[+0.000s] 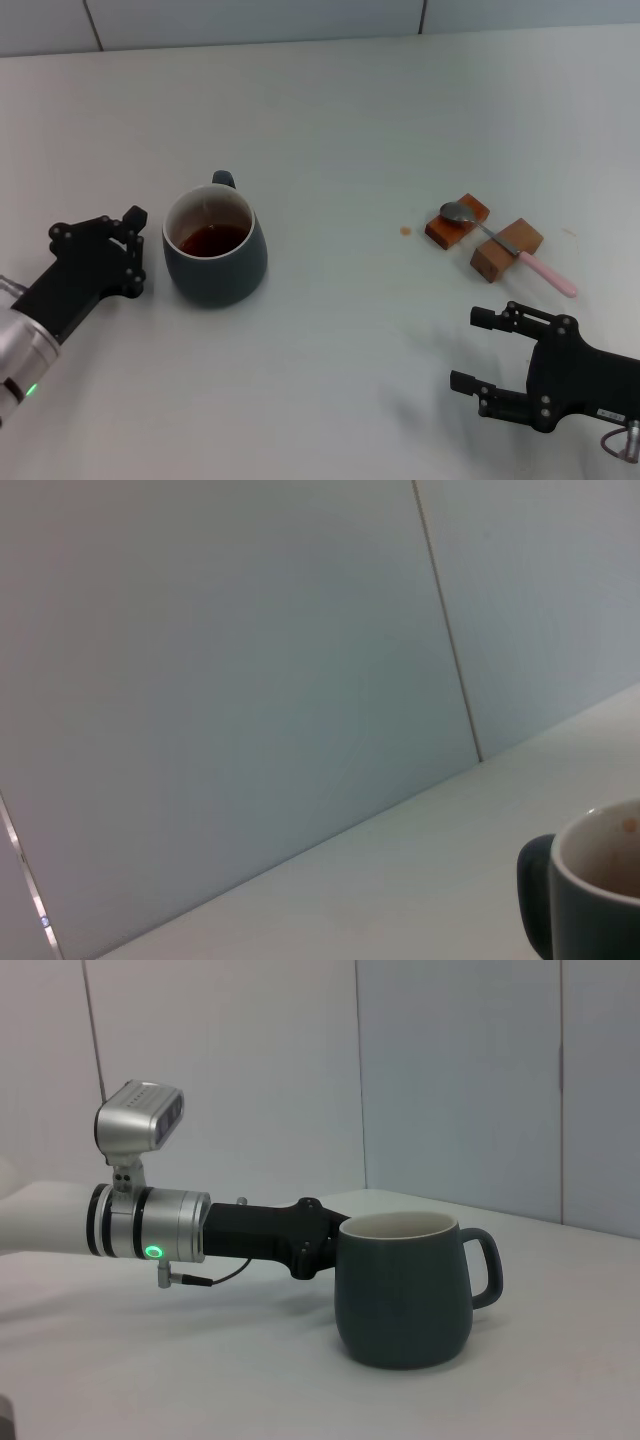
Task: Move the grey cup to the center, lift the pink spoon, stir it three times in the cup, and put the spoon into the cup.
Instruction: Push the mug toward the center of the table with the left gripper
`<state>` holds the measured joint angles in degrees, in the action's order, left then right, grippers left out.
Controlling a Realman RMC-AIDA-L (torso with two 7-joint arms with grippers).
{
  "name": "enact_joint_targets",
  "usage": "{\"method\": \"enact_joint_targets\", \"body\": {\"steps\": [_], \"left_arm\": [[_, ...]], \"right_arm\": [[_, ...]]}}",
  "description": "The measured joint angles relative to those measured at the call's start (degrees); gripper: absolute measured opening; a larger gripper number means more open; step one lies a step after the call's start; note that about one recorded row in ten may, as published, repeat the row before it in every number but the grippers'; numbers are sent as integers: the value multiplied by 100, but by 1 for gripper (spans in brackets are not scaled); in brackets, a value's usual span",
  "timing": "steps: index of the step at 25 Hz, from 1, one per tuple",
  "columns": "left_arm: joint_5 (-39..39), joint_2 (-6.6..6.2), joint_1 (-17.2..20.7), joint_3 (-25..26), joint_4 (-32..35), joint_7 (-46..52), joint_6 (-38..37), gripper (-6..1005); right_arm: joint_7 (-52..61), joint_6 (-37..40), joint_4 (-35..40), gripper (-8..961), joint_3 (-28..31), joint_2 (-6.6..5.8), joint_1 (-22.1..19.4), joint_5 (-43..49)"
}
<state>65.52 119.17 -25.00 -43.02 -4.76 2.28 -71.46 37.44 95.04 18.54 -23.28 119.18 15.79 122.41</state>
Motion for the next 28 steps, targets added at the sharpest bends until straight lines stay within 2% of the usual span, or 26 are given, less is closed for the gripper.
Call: {"method": "enact_joint_targets", "body": {"steps": [14,19,23,28], "left_arm": [[95,1,-417,865,-963,-561,13,-2],[173,0,-523,995,-1193,-774,23,-1],[540,1,-643,1300,-1372,-830,89,-1],[1352,1,-706,2019,-1530,-843,370,-1]], "right_arm": [[0,-46,0,755,-1,0,19,-8],[0,-48,0,755,-1,-3,21,-8],[0,-55,0,755,-1,-7,37,-7],[0,-56,0,755,0,-18,47,-7]]}}
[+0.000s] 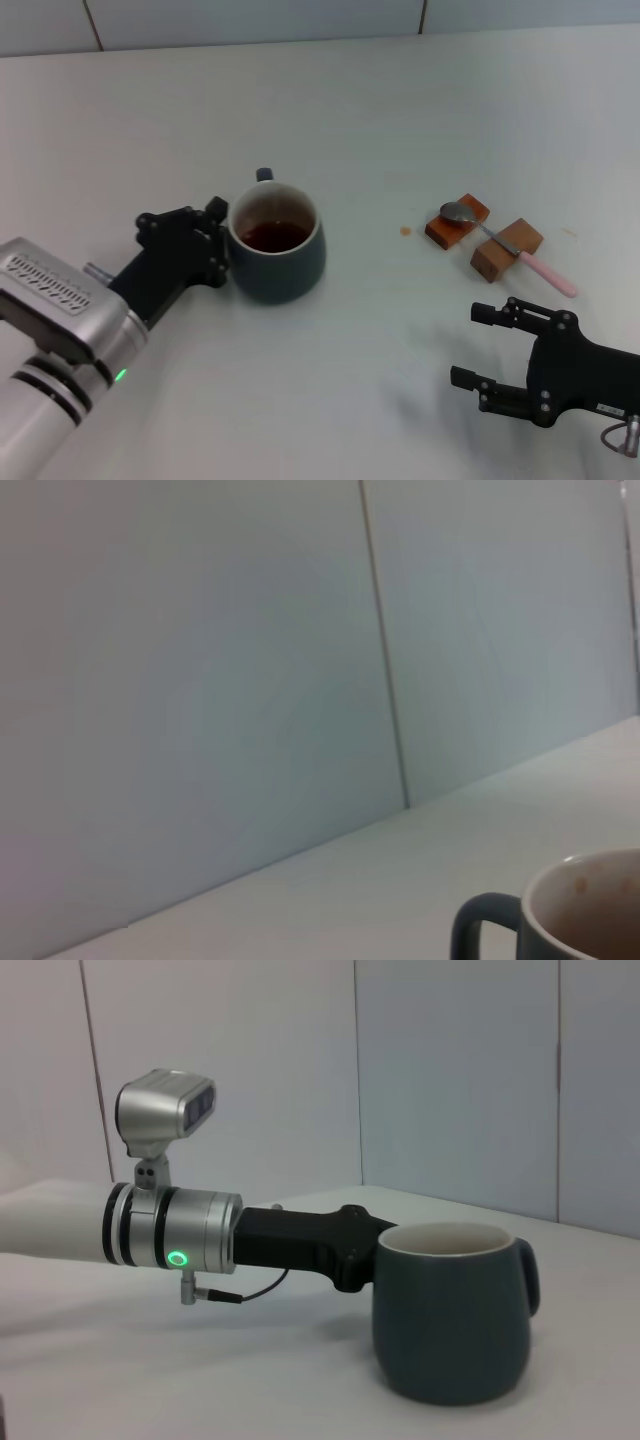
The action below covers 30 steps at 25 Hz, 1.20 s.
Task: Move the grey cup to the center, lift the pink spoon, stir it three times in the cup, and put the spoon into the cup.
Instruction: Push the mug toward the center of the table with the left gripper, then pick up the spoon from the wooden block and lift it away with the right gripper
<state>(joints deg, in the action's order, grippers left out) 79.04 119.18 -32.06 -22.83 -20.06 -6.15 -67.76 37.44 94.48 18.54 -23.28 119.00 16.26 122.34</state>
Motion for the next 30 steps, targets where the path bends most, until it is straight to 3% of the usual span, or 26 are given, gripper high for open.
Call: {"method": "enact_joint_targets", "body": {"steps": [11,23,26,30], "left_arm": [[1368,0,-18,1273,-343,-18,533,-1],[1682,-18,57,1621,-367,75,504,-1],[1715,-73,163,1678,-93,625,240,-1],[2103,-80,391,1658,828,2074,-526,-1]], "right_arm": [[0,0,0,756,0,4,0,13],[0,4,0,756,2,10,-25,16],[0,7,0,756,43,10,-35,12],[0,23,-4,757,149,10,-50,3]]}}
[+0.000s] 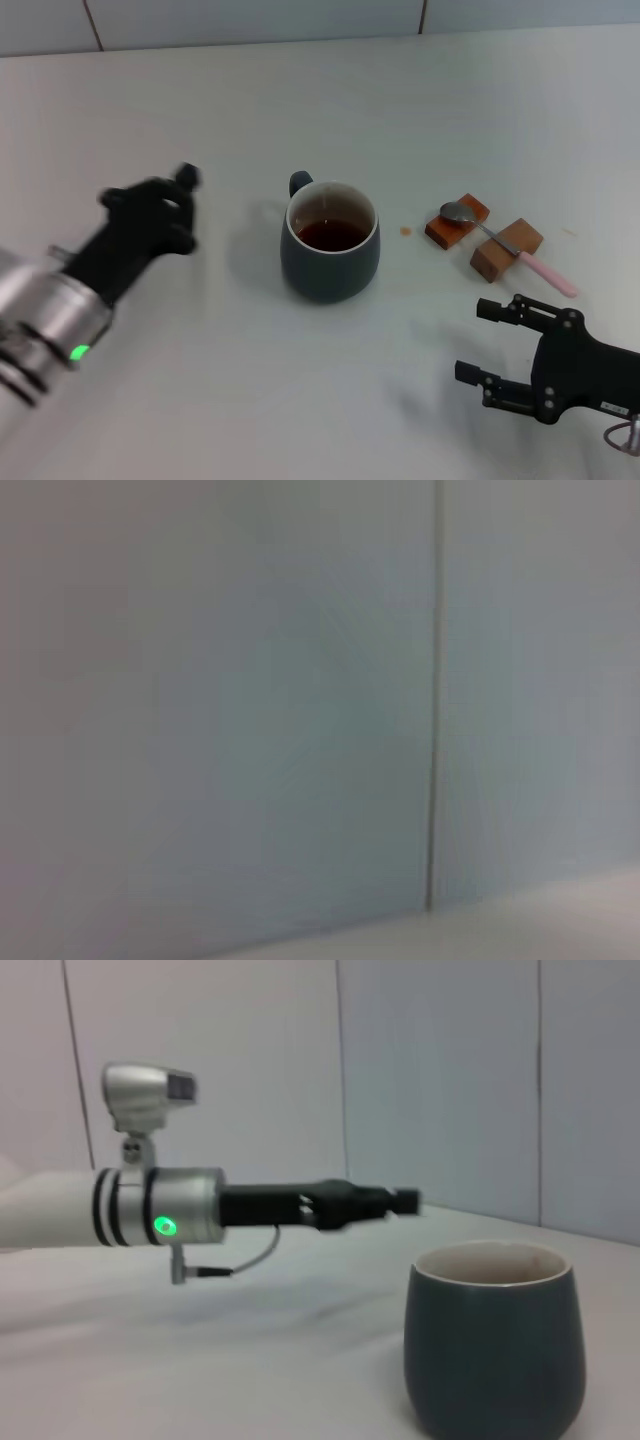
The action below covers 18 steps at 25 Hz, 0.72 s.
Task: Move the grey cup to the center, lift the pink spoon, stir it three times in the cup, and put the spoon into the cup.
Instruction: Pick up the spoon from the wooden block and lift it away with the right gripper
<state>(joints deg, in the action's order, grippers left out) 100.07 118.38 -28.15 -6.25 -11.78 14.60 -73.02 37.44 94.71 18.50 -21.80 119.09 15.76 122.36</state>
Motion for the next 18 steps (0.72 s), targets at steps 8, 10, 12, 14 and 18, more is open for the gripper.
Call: {"method": "enact_joint_targets", "body": {"steps": [8,10,12,14,18], "left_arm": [[1286,-35,428,-304,1838,2334,-1937,-1],[1451,-43,557,-642,2161,2611,-2380,-1],[1478,-56,659,-934,2311,2715,-2695,-1],[1480,-72,742,-1225,2389,2742,-2905,-1],[1486,-50,908,-1628,2457,2672,-2776,-1]], "right_arm": [[0,30,-25,756,61,0,-4,-6],[0,32,-34,756,62,-1,-3,-8],[0,32,-46,756,62,0,-3,-10],[0,32,-50,756,62,0,-2,-11],[0,31,-50,756,62,0,8,-12]]}}
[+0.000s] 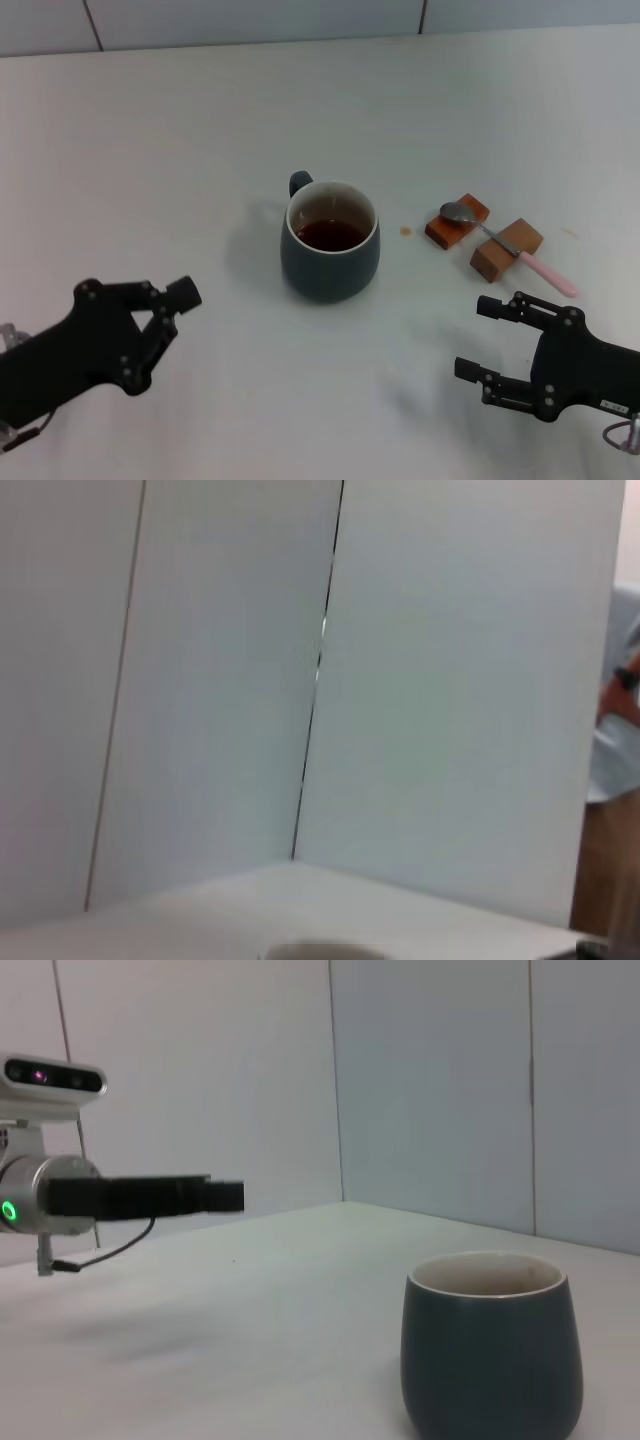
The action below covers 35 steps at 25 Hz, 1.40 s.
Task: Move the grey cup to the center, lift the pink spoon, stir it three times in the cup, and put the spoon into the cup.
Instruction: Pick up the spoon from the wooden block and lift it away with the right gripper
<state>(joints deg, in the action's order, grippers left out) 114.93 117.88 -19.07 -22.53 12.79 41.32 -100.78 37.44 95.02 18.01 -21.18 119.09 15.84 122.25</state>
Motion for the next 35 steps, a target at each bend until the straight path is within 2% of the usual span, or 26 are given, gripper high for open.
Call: {"method": "enact_joint_targets", "body": {"steps": [5,18,30,33,35], "left_arm": [[4,40,34,-183,-8,-8,225,5],[2,49,39,-427,-25,-63,647,37],[-5,59,46,-436,-76,-70,823,448],[-11,59,52,-437,-61,-70,825,681],[-19,59,59,-437,-49,-70,823,725]], "right_arm": [[0,-1,1,756,0,0,6,0],[0,-23,-100,755,0,-3,-11,16],[-12,-27,-167,755,0,0,-41,25],[-24,-17,-170,755,0,0,-49,25],[-35,-14,-215,755,0,1,-57,15]]}}
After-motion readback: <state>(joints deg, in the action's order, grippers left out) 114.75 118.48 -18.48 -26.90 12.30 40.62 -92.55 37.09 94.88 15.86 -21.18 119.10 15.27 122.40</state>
